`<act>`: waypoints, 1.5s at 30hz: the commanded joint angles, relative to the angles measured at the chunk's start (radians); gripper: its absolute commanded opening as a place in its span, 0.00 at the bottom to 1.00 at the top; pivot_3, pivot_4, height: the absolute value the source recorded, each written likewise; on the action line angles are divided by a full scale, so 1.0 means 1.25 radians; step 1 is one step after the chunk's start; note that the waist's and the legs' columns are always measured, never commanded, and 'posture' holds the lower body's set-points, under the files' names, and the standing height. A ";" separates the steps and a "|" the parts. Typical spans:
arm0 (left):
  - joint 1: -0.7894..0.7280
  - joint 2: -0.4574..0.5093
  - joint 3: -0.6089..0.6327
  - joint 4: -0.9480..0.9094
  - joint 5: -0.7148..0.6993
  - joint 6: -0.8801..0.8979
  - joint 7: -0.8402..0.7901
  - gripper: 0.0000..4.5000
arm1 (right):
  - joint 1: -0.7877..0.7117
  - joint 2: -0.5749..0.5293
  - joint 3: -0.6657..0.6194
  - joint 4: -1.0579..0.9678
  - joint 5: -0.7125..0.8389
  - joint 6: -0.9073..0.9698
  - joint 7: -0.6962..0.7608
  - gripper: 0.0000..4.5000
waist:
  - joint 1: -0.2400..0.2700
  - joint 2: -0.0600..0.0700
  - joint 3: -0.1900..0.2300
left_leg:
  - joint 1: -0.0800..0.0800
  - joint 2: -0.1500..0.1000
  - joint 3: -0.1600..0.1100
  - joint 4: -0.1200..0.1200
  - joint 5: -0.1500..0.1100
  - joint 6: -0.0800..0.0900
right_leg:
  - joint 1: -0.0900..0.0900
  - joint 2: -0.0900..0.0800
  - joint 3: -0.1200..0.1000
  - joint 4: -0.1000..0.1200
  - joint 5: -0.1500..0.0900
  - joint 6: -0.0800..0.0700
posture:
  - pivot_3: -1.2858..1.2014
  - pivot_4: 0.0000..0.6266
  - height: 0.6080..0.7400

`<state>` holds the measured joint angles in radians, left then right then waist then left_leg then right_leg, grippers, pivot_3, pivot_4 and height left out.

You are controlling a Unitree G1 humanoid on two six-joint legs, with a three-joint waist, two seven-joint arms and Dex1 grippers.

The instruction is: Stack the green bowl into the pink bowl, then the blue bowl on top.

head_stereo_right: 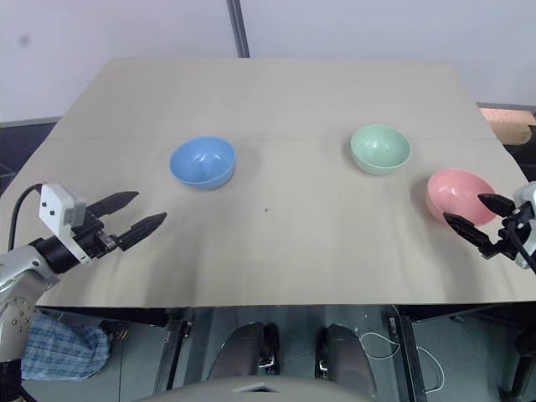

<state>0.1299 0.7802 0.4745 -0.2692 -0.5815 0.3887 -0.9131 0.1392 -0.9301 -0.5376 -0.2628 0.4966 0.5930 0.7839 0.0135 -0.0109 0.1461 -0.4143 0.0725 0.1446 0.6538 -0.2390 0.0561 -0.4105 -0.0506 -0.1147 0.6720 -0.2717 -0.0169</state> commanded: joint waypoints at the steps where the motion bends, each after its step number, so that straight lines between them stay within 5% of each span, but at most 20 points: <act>1: -0.023 0.025 0.007 -0.006 -0.015 -0.018 -0.040 0.96 | -0.059 -0.055 0.070 -0.015 -0.055 0.046 -0.037 0.98 | 0.000 0.000 0.000 | 0.000 0.000 0.000 0.000 0.000 0.000 | 0.000 0.000 0.000 0.000 0.000 0.000 | 0.52 0.24 1.00; 11: -0.031 0.099 -0.010 -0.038 -0.110 0.006 -0.262 0.96 | -0.254 -0.138 0.304 0.070 -0.150 0.189 -0.045 0.98 | -0.001 0.000 0.000 | -0.001 0.000 0.000 0.000 0.002 -0.004 | -0.002 0.000 0.000 0.001 0.000 0.000 | 0.52 0.24 1.00; 21: -0.083 0.128 -0.020 0.000 -0.087 -0.009 -0.299 0.96 | -0.288 -0.154 0.396 0.109 -0.210 0.200 -0.008 0.98 | -0.002 0.001 0.001 | -0.001 0.000 0.001 0.000 0.002 -0.004 | -0.002 0.000 0.001 0.001 0.000 0.000 | 0.52 0.24 1.00; 25: -0.076 0.118 -0.024 -0.007 -0.085 -0.011 -0.294 1.00 | -0.295 -0.140 0.388 0.117 -0.213 0.204 -0.009 0.69 | -0.002 0.001 0.001 | -0.001 0.000 0.001 0.000 0.002 -0.004 | -0.002 0.000 0.001 0.001 0.000 0.000 | 0.52 0.24 1.00; 28: -0.076 0.112 -0.022 -0.008 -0.091 -0.005 -0.283 1.00 | -0.295 -0.140 0.385 0.113 -0.217 0.200 -0.006 0.30 | -0.002 0.001 0.001 | -0.001 0.000 0.001 0.000 0.002 -0.004 | -0.002 0.000 0.001 0.002 0.000 0.000 | 0.52 0.24 1.00; 31: -0.080 0.109 -0.024 -0.008 -0.094 -0.004 -0.279 1.00 | -0.298 -0.139 0.383 0.114 -0.218 0.198 -0.005 0.01 | -0.002 0.001 0.001 | -0.001 0.000 0.001 0.000 0.002 -0.004 | -0.002 0.000 0.001 0.002 0.000 0.000 | 0.52 0.24 1.00; 38: -0.084 0.106 -0.030 0.003 -0.088 -0.014 -0.279 1.00 | -0.329 -0.138 0.398 0.089 -0.231 0.176 0.000 0.01 | -0.002 0.001 0.001 | -0.001 0.000 0.001 0.000 0.002 -0.004 | -0.002 0.000 0.001 0.002 0.000 0.000 | 0.52 0.24 1.00; 45: -0.089 0.103 -0.043 0.036 -0.068 -0.024 -0.273 1.00 | -0.439 0.032 0.510 -0.209 -0.132 0.398 -0.054 0.01 | -0.021 0.000 0.002 | 0.000 0.002 0.000 0.000 0.003 -0.004 | -0.004 0.002 0.002 0.005 0.000 0.000 | 0.52 0.24 1.00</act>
<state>0.0204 0.9104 0.4168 -0.2410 -0.6788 0.3773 -1.2608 -0.4191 -0.9089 0.0594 -0.4493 0.3140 1.0262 0.7458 -0.0131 -0.0109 0.1490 -0.4151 0.0751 0.1443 0.6531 -0.2354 0.0502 -0.4153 -0.0481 -0.1137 0.6781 -0.2721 -0.0174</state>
